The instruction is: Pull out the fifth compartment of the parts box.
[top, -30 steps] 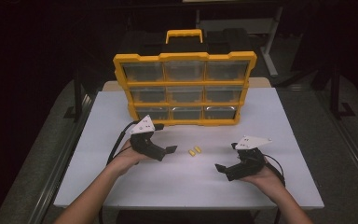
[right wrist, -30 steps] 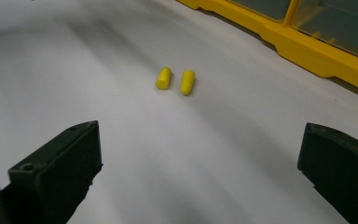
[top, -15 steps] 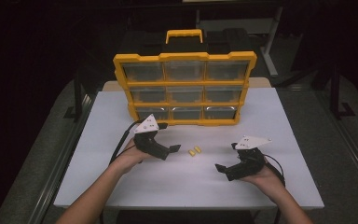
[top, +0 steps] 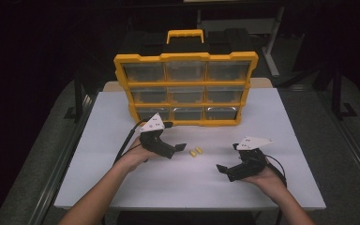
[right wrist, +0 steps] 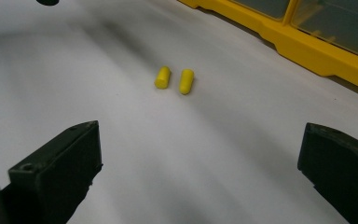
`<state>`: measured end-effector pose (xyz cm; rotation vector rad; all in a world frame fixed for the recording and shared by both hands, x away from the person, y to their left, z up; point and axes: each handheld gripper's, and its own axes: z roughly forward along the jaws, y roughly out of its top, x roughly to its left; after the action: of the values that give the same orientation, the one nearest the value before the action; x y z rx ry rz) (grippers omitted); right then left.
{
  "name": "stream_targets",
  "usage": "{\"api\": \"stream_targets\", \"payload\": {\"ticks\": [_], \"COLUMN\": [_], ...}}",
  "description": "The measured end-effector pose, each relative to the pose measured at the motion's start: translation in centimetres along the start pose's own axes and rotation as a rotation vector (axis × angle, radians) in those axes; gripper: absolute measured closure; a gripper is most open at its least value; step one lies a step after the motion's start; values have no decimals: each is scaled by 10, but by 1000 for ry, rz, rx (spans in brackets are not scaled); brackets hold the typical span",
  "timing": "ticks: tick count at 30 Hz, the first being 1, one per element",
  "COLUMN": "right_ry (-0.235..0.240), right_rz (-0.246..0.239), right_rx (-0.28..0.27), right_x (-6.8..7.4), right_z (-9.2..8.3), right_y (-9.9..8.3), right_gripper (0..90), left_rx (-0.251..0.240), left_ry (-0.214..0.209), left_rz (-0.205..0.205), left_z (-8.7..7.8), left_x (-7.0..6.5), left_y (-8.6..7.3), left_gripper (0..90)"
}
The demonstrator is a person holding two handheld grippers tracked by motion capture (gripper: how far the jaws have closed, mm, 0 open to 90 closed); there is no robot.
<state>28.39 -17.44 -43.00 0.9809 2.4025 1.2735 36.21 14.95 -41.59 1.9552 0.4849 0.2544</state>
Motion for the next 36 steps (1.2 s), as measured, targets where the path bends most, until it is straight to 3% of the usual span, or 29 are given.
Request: {"api": "stream_targets", "payload": {"ticks": [24,36], "right_ry": [-1,-5], "right_rz": [-2,-5], "right_rx": [3,7], "right_x": [-1,0], "right_z": [1,1], "right_y": [0,0], "right_gripper": [0,0], "left_rx": [-5,-6], "left_ry": [2,7], "left_rz": [33,59], "left_z": [19,18], "left_x": [5,5], "left_y": [4,4], "left_gripper": [0,0]}}
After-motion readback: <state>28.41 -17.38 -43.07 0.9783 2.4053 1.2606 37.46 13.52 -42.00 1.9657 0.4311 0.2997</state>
